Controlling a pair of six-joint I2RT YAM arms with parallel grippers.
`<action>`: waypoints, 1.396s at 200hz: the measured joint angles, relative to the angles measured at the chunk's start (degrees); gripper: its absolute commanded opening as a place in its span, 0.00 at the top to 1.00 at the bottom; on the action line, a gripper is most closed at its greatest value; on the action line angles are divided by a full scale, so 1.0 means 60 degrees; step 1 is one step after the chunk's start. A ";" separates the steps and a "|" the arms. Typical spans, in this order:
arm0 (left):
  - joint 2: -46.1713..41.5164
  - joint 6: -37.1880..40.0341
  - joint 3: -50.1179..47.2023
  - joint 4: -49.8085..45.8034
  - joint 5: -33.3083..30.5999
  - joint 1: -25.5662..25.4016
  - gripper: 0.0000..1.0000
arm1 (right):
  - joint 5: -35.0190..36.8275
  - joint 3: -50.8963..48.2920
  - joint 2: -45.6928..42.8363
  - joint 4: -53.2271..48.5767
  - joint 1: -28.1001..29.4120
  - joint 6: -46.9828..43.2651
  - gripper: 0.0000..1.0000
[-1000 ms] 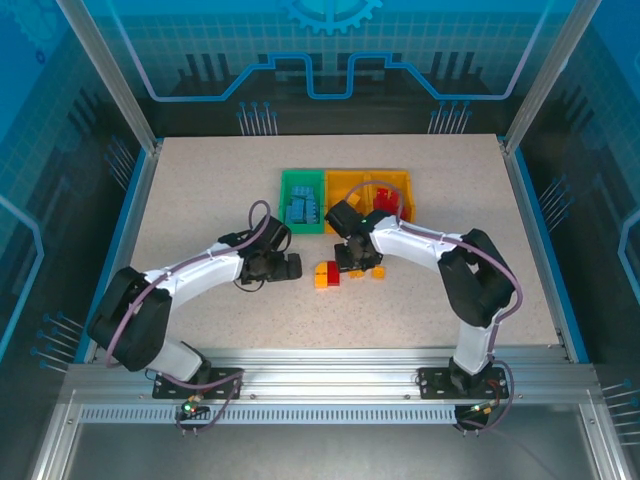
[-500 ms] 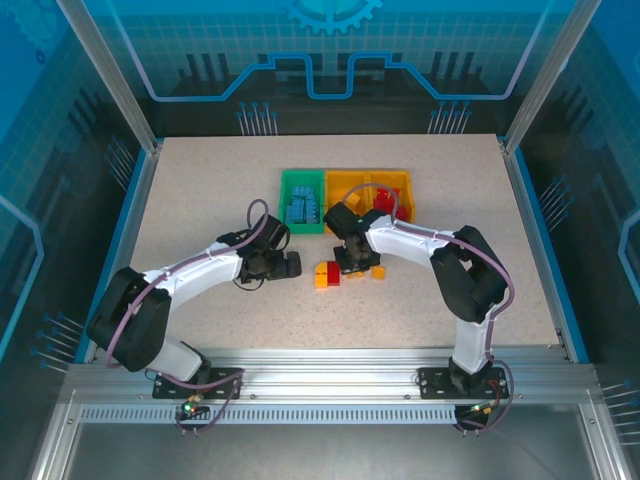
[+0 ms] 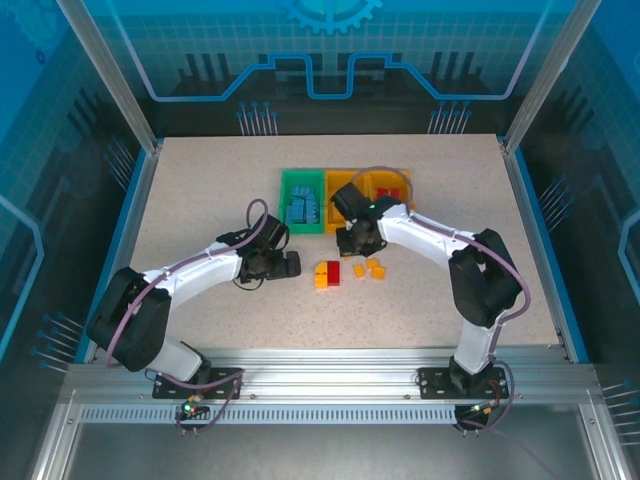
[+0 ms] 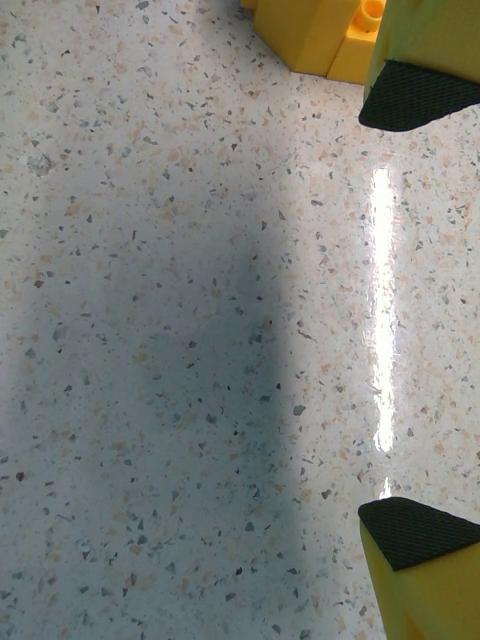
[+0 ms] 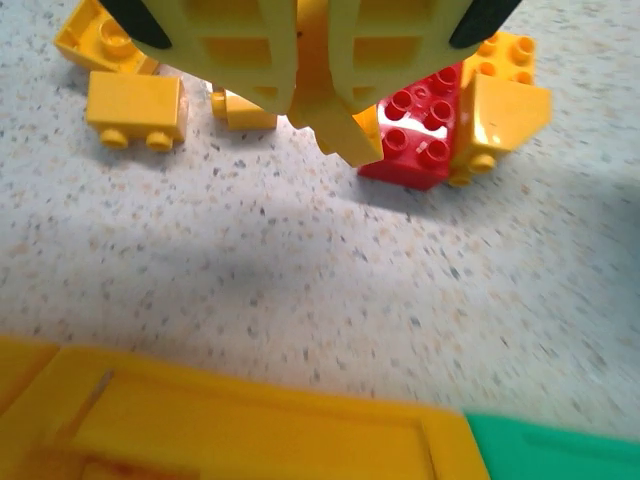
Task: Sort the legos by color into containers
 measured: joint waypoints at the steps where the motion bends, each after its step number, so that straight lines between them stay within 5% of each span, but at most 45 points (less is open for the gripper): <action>1: 0.0000 0.0000 0.0000 0.0000 0.0000 0.0000 0.01 | -0.0022 0.0011 -0.0004 0.0007 -0.0015 0.0004 0.90; 51: 0.0000 -0.0004 0.0000 0.0004 0.0004 0.0000 0.01 | -0.1399 0.1137 0.0273 0.0397 -0.1351 0.0189 0.90; 112: 0.0000 -0.0004 0.0000 0.0080 0.0011 0.0000 0.01 | -0.1778 0.4506 0.2747 -0.0066 -0.1843 0.0448 0.83; 162: 0.0011 -0.0004 0.0000 0.0171 0.0222 0.0000 0.01 | -0.1439 0.5100 0.3304 -0.0659 -0.1843 0.0583 0.46; 176: 0.0047 -0.0004 0.0000 0.0215 0.0291 0.0000 0.01 | -0.1406 0.4921 0.3217 -0.0550 -0.1843 0.0608 0.29; 186: 0.0102 -0.0004 0.0000 0.0259 0.0313 0.0000 0.01 | -0.1399 0.4579 0.3005 -0.0419 -0.1843 0.0645 0.27; 239: 0.0273 -0.0007 0.0000 0.0339 0.0463 -0.0004 0.01 | -0.0991 0.1974 0.0597 0.0189 -0.1694 0.0211 0.33; 279: 0.0335 -0.0007 0.0000 0.0350 0.0466 -0.0004 0.01 | -0.0117 -0.0270 -0.0903 0.0310 -0.0576 -0.0382 0.43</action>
